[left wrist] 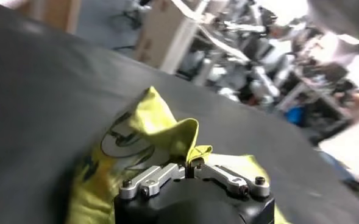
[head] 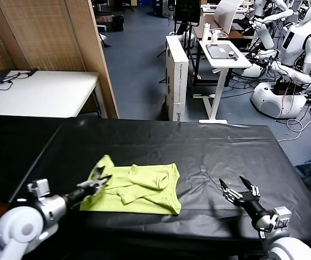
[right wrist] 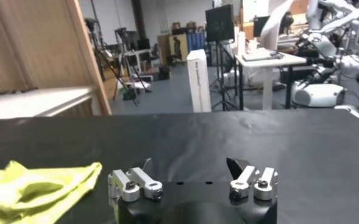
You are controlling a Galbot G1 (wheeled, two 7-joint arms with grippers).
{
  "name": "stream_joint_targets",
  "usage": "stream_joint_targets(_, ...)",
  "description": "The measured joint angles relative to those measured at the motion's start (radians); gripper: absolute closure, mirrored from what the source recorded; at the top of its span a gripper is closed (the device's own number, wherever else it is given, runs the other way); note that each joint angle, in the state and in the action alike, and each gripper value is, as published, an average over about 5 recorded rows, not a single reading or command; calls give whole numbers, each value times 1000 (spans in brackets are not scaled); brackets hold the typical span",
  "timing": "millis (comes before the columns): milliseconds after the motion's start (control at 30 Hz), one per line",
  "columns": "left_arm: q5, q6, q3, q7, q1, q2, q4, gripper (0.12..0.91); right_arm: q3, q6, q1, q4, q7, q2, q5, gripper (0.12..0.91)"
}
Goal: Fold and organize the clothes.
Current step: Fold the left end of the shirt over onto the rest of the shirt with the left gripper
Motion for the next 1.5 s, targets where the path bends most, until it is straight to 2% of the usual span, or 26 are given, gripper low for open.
stream_joint_targets(167,-1,0,56,-9,-28,-11,-13,852,1,0,0,-1,0,1,-1,118)
stream_joint_targets(567,5,0,129,-37,-71,-49,-17,852,-8,-2,3,-4,-1,6,-7,118)
stream_joint_targets(1100,73,0,216,-32,-110,-125,58,852,-10,-4,7,-9,-1,10,-11,118)
stream_joint_targets(1500,98,0,261,-30,-123,-153,106,852,-7,-4,4,-8,-1,11,-15,118)
